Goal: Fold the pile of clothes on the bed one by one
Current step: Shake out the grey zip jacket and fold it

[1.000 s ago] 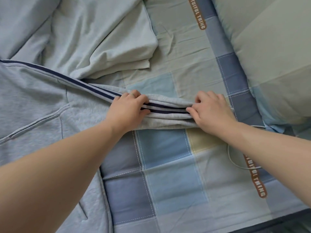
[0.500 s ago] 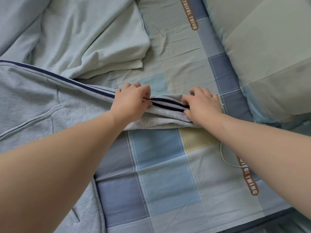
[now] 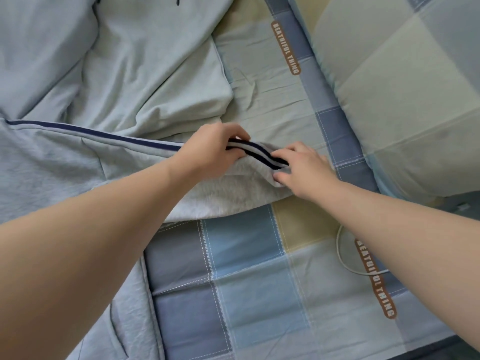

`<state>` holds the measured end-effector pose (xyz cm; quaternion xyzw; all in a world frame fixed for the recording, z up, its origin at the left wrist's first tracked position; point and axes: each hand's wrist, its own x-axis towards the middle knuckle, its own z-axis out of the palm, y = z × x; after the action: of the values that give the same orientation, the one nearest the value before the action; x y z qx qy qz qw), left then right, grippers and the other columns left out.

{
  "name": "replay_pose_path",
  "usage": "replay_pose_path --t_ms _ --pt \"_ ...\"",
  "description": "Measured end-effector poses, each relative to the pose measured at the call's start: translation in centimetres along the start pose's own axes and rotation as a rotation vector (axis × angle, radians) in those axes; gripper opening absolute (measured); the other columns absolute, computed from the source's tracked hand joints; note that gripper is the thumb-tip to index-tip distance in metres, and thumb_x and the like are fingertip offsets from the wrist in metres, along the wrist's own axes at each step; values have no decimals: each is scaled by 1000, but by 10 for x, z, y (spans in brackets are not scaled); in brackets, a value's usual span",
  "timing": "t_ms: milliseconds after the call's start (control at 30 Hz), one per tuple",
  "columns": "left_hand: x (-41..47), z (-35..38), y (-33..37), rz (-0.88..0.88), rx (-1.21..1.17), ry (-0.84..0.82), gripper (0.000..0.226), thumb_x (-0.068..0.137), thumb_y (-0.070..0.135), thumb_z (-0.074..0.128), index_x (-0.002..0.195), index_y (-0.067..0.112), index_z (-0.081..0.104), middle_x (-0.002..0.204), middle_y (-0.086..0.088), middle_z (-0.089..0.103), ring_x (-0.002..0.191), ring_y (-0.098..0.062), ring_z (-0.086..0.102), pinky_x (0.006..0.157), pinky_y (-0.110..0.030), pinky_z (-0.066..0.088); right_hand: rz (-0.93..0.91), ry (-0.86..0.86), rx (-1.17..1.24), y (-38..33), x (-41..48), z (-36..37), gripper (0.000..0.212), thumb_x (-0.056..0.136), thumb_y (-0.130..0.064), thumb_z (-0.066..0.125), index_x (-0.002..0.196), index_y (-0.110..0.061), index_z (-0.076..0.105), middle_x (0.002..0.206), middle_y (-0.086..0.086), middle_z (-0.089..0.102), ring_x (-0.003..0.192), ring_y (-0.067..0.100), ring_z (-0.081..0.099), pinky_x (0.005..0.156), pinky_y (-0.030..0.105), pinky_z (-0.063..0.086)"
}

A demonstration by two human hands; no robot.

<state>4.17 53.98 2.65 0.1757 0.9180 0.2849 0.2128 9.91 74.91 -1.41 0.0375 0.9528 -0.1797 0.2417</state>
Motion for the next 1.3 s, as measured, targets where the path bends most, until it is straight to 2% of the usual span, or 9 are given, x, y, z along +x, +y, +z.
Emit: replay_pose_path --t_ms 200,433,600,767,867,933,1100,1200,1300 --pt "-7 14 -12 -8 92 -91 7 92 21 66 96 24 72 88 10 65 88 -16 59 75 -33 47 39 -102 -73 -19 21 22 40 97 -37 59 137 -40 54 129 2 47 119 28 54 94 38 41" --pt "-24 43 -37 -127 122 -86 21 95 23 59 115 26 67 107 3 68 102 -21 60 84 -36 50 18 -72 -278 -20 33 41 24 98 -22 51 117 -30 64 119 5 56 109 35 60 77 36 41" --pt "-29 42 -37 -102 76 -34 10 96 24 60 102 26 67 99 5 61 97 -19 56 84 -39 49 -18 -29 -229 -21 28 39 19 94 -17 50 100 -30 61 111 3 61 98 32 61 72 36 39" --pt "-23 26 -18 -21 -48 178 4 96 22 61 100 20 61 98 3 58 96 -22 54 85 -42 45 -26 239 -40 -3 15 5 9 93 -27 53 87 -23 49 96 -3 49 85 25 48 68 36 35" --pt "-12 16 1 30 -6 261 5 101 19 53 104 15 54 93 0 61 91 -28 52 80 -43 39 -126 447 117 10 1 -29 7 88 -18 58 85 -13 54 92 4 58 85 29 52 68 39 40" --pt "-2 11 13 40 20 294 8 103 17 48 108 14 53 91 -2 63 88 -29 51 77 -40 35 -126 489 209 13 -6 -51 5 89 -15 57 87 -11 54 80 9 61 74 33 53 65 42 44" --pt "27 1 22 46 178 346 22 104 19 41 114 20 60 102 -3 67 97 -33 56 77 -37 29 -217 454 286 16 -10 -86 9 91 -18 63 94 -15 54 69 1 56 62 20 48 64 37 41" --pt "36 -3 20 29 245 337 23 104 22 38 114 21 58 109 -4 67 100 -34 54 79 -39 30 -244 274 286 18 -6 -102 18 89 -23 70 103 -22 60 68 -5 54 63 9 50 62 24 37" --pt "43 1 23 4 299 341 25 104 23 39 117 23 59 117 -3 63 106 -34 50 84 -41 30 -133 101 47 24 -5 -110 9 85 -16 67 94 -15 67 77 2 60 74 22 54 63 31 33"
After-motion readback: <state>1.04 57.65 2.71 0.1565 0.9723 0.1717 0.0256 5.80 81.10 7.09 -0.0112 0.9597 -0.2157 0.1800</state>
